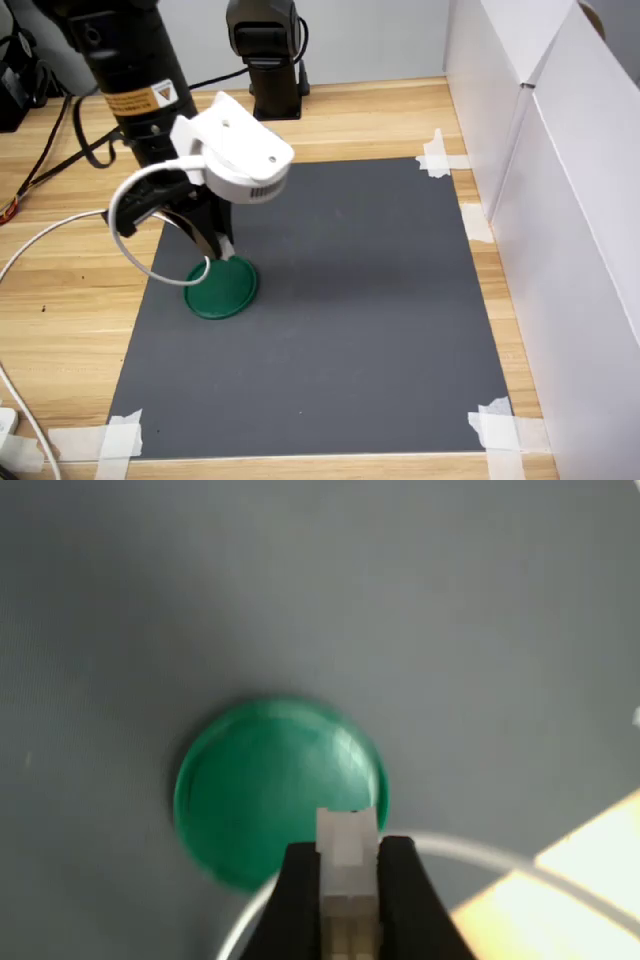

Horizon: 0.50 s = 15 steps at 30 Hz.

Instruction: Grasp a white terminal and put it in the green lid.

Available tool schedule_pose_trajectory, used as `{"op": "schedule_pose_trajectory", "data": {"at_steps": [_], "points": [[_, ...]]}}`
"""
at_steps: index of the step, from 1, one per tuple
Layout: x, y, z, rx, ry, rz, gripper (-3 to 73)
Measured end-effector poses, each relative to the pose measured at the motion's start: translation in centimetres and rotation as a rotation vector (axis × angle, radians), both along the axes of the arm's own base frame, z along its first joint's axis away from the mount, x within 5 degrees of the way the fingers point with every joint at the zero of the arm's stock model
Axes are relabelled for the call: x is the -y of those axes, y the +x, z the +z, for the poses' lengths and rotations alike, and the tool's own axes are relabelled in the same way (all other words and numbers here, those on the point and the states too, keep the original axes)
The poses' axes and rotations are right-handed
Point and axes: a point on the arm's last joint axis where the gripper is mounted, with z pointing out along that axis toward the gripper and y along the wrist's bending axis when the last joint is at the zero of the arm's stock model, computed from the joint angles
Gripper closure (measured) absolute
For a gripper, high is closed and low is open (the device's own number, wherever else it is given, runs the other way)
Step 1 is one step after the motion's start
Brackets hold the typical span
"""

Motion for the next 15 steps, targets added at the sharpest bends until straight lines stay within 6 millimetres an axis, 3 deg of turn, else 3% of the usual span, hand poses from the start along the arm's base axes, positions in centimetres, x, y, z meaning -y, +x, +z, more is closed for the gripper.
{"op": "schedule_pose_trajectory", "data": {"at_steps": [10,15], "points": [[4.4,-2.4,-0.9,-0.104,-0.021,-0.073,60.6],[4.7,-3.4,-2.1,-0.133,-0.023,-0.058,60.6]]}}
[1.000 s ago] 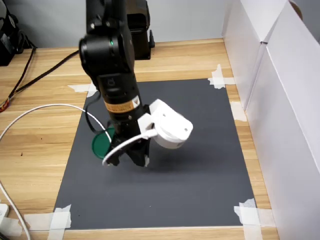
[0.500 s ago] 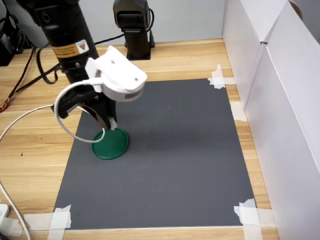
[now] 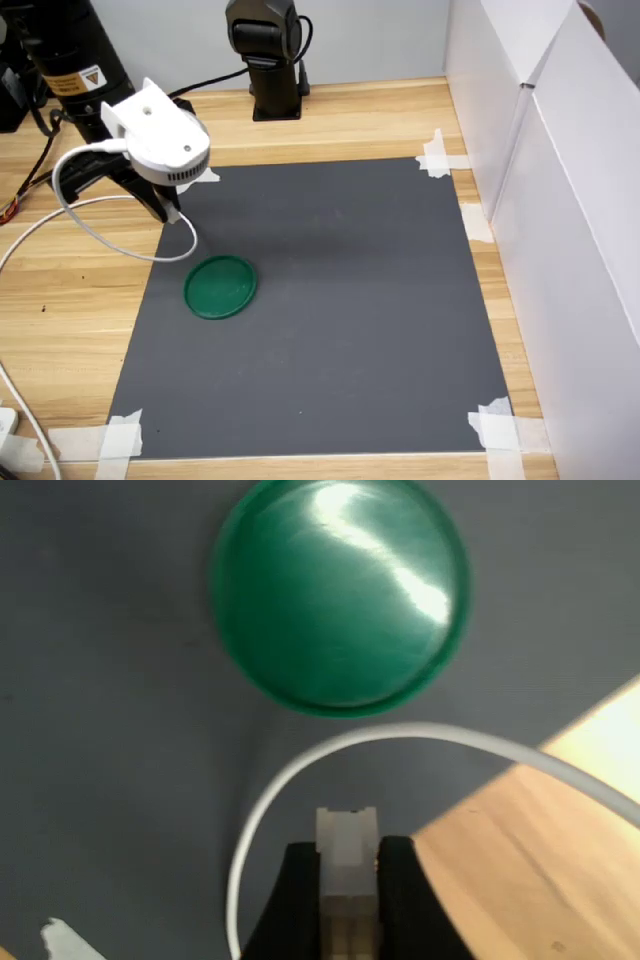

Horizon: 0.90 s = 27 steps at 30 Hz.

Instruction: Grasp a white terminal and put it in the green lid.

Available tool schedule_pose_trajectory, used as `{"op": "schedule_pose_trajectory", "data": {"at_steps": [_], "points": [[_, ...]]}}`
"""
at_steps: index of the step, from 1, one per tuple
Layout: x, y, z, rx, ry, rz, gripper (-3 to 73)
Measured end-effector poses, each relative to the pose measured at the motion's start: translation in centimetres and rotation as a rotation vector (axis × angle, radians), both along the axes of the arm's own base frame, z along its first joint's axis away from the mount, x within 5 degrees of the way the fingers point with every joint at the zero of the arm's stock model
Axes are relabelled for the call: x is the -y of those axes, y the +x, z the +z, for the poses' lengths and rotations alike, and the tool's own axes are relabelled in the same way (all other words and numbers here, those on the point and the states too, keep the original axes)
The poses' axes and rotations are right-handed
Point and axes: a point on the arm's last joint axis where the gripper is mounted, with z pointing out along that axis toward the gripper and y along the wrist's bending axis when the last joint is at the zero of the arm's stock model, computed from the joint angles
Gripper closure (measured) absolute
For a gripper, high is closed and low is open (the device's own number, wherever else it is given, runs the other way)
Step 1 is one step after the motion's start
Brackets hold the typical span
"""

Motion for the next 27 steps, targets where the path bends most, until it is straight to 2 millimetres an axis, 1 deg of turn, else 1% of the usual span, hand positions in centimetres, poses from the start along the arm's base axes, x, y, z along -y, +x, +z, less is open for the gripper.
{"op": "schedule_pose_trajectory", "data": {"at_steps": [4,7,11,15,18,27], "points": [[-0.4,0.1,-1.6,0.027,-0.014,0.003,60.6],[-1.2,0.3,-2.5,0.057,-0.023,0.003,60.6],[-2.5,0.7,-3.4,0.095,-0.029,0.008,60.6],[-3.6,0.8,-3.9,0.096,-0.019,0.007,60.6],[-3.6,1.1,-4.4,0.093,-0.017,-0.020,60.6],[-3.2,2.1,-6.9,0.047,-0.027,-0.060,60.6]]}}
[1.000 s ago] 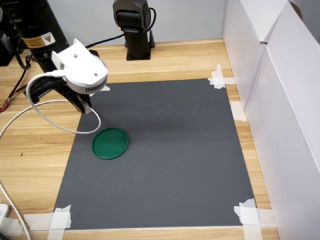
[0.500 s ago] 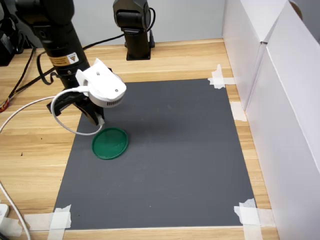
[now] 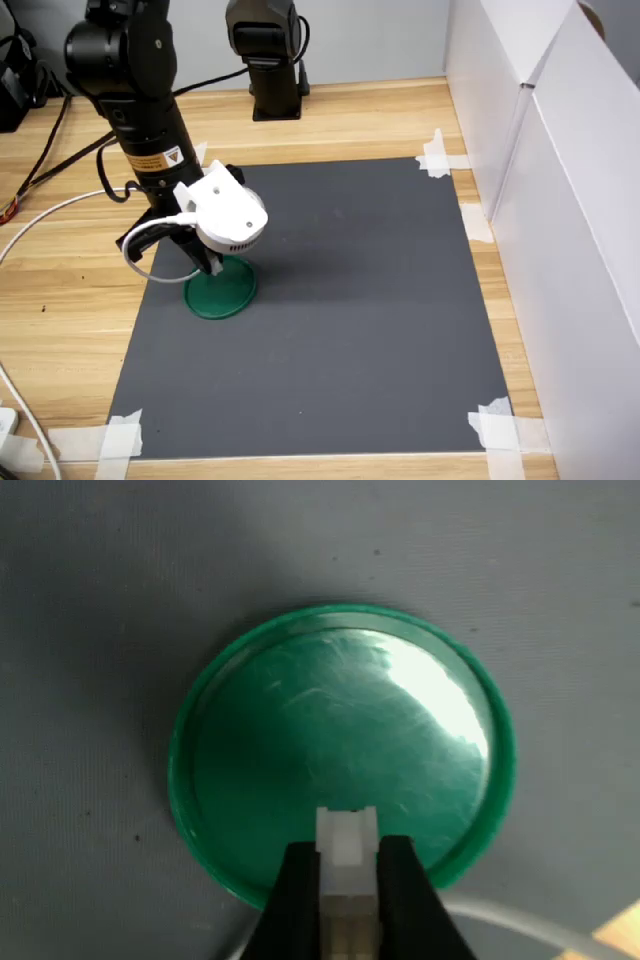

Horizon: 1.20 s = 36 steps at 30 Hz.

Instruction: Grasp a white terminal and put it in the green lid.

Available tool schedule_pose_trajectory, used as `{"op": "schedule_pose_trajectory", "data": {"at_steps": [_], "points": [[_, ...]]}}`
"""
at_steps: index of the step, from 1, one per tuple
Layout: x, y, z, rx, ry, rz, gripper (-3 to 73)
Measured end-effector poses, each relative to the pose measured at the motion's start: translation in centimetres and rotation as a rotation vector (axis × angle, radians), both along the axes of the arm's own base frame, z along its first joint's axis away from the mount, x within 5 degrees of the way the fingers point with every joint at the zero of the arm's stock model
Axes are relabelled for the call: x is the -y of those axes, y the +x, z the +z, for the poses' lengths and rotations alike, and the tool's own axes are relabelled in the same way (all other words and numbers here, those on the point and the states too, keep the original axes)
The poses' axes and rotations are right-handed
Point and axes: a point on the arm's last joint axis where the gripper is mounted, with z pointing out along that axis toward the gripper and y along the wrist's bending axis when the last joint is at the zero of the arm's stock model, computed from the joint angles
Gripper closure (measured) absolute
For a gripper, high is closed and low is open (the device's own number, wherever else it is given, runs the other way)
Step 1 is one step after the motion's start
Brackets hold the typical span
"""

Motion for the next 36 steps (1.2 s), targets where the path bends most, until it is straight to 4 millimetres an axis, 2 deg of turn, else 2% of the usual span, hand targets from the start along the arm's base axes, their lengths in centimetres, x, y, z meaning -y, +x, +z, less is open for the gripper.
{"op": "schedule_pose_trajectory", "data": {"at_steps": [8,12,14,19,22,24,27,31,33,36], "points": [[0.1,0.4,-1.7,-0.042,0.004,-0.003,60.1],[0.3,0.6,-2.2,-0.046,-0.014,0.006,54.4],[0.3,0.7,-2.2,-0.042,-0.018,0.006,47.1],[0.2,0.9,-2.2,-0.016,-0.001,-0.009,21.8],[0.1,0.9,-2.2,-0.014,0.013,-0.017,12.0],[0.0,1.0,-2.2,-0.012,0.025,-0.025,8.6],[-0.2,0.9,-1.5,0.008,0.052,-0.040,7.7],[-0.7,0.5,0.8,0.083,0.089,-0.048,11.7],[-0.9,0.1,2.5,0.140,0.104,-0.054,17.5],[-1.2,-0.7,5.4,0.242,0.116,-0.063,31.6]]}}
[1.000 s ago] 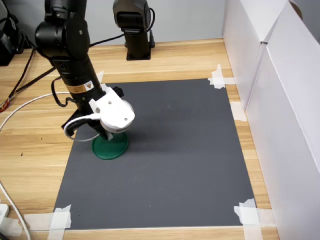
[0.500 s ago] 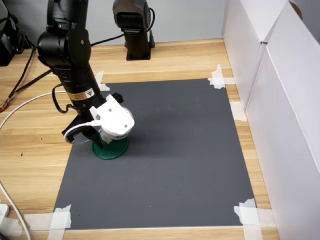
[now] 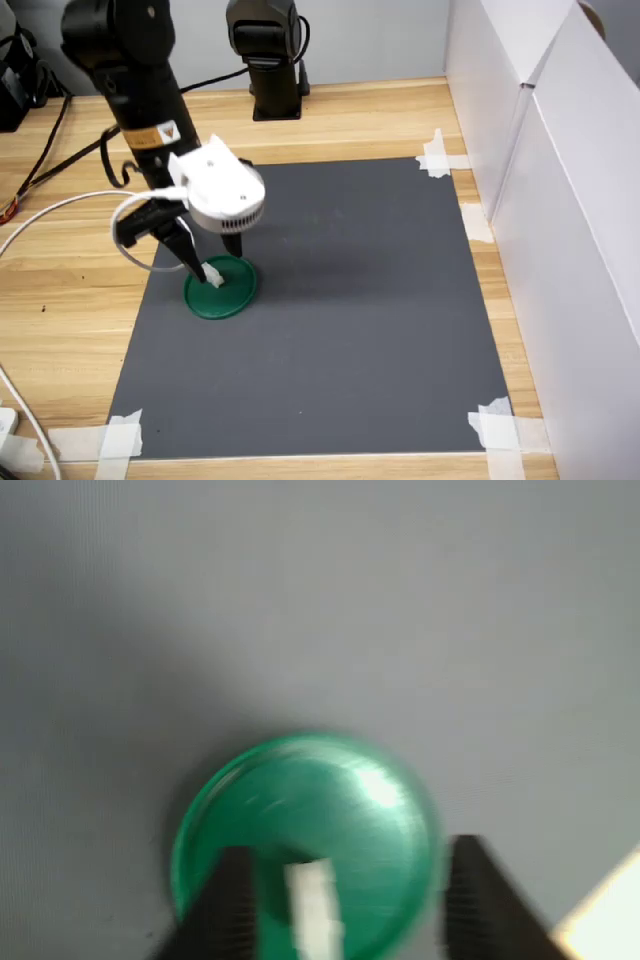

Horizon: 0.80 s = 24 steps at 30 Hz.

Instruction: Grasp a white terminal and put it in the green lid.

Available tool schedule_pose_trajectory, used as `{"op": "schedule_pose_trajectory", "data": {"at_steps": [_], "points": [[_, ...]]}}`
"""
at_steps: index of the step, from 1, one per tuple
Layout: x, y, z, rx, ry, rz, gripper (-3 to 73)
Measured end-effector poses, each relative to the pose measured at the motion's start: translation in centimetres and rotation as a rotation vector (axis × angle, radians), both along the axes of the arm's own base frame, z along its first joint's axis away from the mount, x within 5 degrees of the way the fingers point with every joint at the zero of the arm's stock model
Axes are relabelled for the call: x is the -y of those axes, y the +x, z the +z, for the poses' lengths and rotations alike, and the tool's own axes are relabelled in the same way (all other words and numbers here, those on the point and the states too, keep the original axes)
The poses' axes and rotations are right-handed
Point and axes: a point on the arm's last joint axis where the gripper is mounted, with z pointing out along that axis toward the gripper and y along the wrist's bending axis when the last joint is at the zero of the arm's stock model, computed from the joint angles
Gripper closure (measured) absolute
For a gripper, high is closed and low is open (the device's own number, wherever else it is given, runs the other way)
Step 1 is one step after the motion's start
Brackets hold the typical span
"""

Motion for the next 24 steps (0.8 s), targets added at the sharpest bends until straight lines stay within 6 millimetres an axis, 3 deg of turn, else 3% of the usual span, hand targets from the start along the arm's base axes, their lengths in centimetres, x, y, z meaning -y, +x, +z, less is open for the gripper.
{"op": "schedule_pose_trajectory", "data": {"at_steps": [5,7,11,15,24], "points": [[-0.5,-2.3,4.8,0.144,0.015,-0.023,60.9],[-0.7,-3.5,6.5,0.201,0.026,-0.051,67.1],[-1.1,-7.2,9.5,0.353,0.045,-0.120,70.6],[-1.5,-11.1,11.2,0.513,0.112,-0.221,70.9],[-2.2,-17.7,10.4,0.638,0.454,-0.524,71.0]]}}
